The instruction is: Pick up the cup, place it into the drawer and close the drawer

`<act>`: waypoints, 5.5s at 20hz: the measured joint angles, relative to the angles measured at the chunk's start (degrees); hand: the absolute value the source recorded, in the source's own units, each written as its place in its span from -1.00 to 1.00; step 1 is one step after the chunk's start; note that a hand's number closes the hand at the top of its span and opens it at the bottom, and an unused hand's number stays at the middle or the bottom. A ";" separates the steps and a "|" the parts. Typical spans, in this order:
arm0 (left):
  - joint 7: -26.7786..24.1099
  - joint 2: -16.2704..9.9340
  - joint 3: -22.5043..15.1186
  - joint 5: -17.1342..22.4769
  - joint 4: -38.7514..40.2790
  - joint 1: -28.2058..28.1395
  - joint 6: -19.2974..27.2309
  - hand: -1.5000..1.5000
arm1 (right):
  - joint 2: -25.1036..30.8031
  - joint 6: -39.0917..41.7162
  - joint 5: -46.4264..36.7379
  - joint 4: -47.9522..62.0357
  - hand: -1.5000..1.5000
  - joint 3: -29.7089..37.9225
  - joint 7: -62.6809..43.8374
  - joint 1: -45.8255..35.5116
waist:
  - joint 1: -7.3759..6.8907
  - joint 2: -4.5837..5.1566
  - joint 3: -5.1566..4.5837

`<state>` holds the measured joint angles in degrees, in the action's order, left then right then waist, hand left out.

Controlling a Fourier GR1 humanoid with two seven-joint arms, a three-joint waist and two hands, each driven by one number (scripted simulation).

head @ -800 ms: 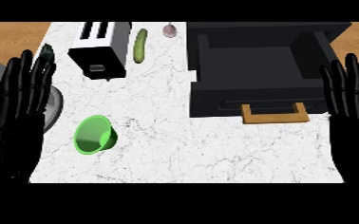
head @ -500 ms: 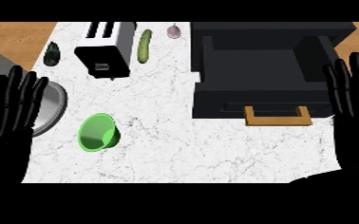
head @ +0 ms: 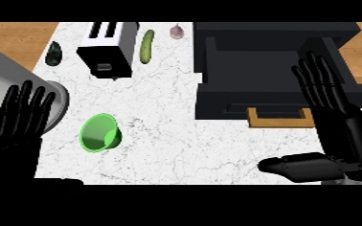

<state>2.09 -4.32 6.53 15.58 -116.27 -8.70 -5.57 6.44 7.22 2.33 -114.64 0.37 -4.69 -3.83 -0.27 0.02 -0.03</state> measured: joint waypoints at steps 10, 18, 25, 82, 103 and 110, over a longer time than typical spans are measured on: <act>-7.72 -1.87 4.97 -1.92 18.47 3.47 -2.69 -1.00 | 1.65 2.06 1.82 6.44 -1.00 3.34 1.45 -5.75 | 0.22 0.02 0.03; -18.32 -3.19 7.90 -4.80 34.89 4.45 -5.03 -1.00 | 1.67 1.32 1.86 5.65 -1.00 3.91 -0.66 -8.08 | 0.28 0.00 0.02; -27.48 -3.78 9.05 -7.70 50.43 8.39 -5.28 -1.00 | 2.36 2.20 2.44 6.52 -1.00 4.87 -0.91 -9.04 | 0.37 0.00 0.00; -65.34 -4.57 16.08 -11.73 97.23 38.59 0.48 1.00 | 5.44 4.57 5.14 9.14 -1.00 8.64 -2.20 -12.81 | 1.40 0.33 -0.12; -35.56 3.87 0.17 -9.79 72.66 62.29 6.90 1.00 | 5.81 4.18 4.25 10.15 -1.00 9.63 -1.49 -11.84 | 0.40 -0.37 0.08; -25.21 4.23 -5.81 -6.53 75.16 73.32 17.01 1.00 | 5.49 4.18 3.34 10.85 -1.00 9.07 0.04 -12.06 | 1.54 0.08 0.07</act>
<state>-23.12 -0.09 0.72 9.05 -41.11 64.62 11.44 11.93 11.40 5.67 -103.79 9.43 -4.65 -15.89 1.27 0.10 0.04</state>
